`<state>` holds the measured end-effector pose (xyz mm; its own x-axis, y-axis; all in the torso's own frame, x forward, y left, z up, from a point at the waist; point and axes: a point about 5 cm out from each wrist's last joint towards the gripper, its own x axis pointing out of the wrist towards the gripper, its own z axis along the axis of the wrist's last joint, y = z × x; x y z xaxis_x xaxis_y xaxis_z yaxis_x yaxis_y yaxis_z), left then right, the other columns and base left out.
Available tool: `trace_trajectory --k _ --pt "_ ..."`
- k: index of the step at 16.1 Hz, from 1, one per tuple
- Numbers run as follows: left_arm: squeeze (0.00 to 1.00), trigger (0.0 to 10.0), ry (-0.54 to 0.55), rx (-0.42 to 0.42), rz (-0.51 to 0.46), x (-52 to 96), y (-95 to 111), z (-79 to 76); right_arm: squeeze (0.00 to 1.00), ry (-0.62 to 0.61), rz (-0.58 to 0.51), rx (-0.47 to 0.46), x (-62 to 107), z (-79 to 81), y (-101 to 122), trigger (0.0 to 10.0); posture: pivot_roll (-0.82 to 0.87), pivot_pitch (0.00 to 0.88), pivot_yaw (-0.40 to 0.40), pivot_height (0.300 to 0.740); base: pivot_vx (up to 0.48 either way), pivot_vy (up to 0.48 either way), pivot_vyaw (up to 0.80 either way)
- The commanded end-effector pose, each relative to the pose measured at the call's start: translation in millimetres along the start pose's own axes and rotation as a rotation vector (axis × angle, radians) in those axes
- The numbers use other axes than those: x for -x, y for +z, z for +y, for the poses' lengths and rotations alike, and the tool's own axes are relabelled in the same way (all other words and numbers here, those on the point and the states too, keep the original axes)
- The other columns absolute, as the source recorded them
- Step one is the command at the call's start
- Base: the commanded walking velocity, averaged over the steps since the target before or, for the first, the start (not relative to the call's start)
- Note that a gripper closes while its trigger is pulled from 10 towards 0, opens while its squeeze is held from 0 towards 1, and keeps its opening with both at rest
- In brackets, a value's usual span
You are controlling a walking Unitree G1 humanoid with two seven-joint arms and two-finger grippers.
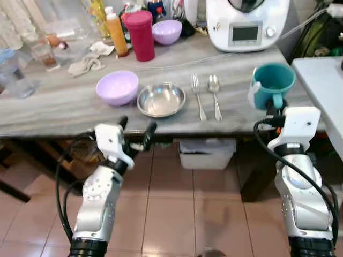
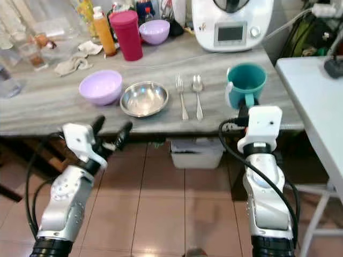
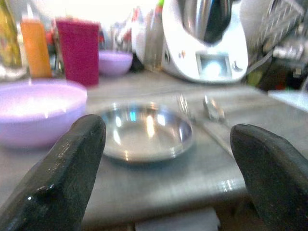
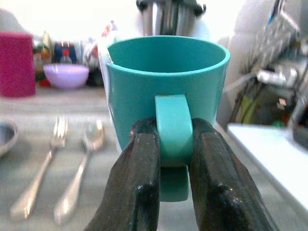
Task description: Setting the table
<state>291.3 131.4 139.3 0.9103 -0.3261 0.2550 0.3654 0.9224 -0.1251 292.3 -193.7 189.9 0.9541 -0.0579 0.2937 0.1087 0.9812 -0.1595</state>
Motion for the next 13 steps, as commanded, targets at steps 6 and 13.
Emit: trace_trajectory --k 6,13 --pt "0.00 10.0 -0.004 -0.003 0.015 8.2 2.2 -1.4 0.00 0.027 -0.062 -0.001 -4.2 8.7 16.0 10.0 -0.20 0.126 0.077 0.740 0.480 0.000 0.00" --pt "0.00 10.0 -0.004 -0.021 -0.026 15.9 15.4 -3.2 0.00 0.036 -0.078 0.013 -7.2 7.9 21.0 10.0 -0.19 0.135 0.071 0.740 0.206 0.000 0.00"
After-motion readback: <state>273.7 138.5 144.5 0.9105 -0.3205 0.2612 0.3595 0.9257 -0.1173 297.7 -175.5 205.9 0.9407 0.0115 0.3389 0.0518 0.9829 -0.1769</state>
